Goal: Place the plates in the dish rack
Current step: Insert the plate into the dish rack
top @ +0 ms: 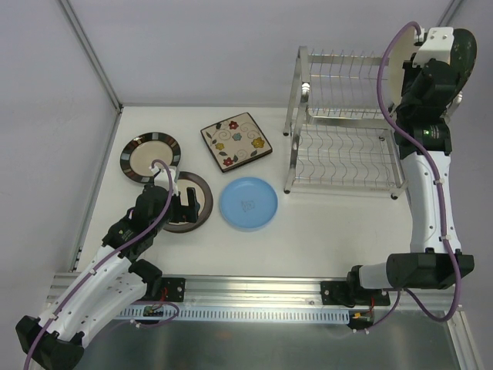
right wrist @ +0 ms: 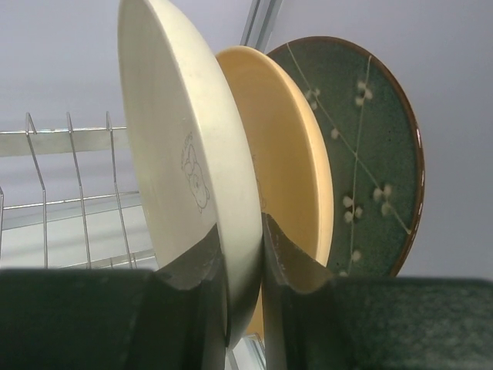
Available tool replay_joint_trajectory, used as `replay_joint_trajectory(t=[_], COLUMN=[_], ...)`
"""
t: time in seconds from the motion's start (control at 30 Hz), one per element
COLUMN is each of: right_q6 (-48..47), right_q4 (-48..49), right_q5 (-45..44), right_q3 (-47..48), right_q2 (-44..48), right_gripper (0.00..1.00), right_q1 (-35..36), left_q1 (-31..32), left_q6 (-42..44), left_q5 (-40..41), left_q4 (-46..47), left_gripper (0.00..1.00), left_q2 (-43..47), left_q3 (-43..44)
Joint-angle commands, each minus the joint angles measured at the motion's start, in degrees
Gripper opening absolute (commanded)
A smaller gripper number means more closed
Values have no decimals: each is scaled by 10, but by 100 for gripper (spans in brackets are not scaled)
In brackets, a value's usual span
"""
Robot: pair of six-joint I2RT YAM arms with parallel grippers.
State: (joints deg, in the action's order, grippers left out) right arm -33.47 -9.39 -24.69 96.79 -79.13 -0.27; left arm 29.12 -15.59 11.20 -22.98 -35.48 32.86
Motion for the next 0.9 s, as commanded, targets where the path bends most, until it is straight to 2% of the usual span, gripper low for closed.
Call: replay_joint_trajectory(t=[0.0, 0.3, 0.7, 0.87], right_q6=[-18, -31, -81, -63], right_q4=[16, 20, 58, 40], right_q5=[-26, -27, -59, -32], right_q3=[13, 23, -30, -35], right_q2=[21, 45, 46, 35], right_gripper=[0, 1, 1, 1], right_q1=[-12, -12, -11, -12], left_q1=[-6, -6, -6, -6], left_q6=[8, 7, 7, 7], left_q5=[14, 13, 14, 13], left_q4=[10, 9, 8, 7], left_gripper=[99, 99, 99, 99], left_q2=[2, 2, 2, -1], left_q3=[9, 10, 10, 11])
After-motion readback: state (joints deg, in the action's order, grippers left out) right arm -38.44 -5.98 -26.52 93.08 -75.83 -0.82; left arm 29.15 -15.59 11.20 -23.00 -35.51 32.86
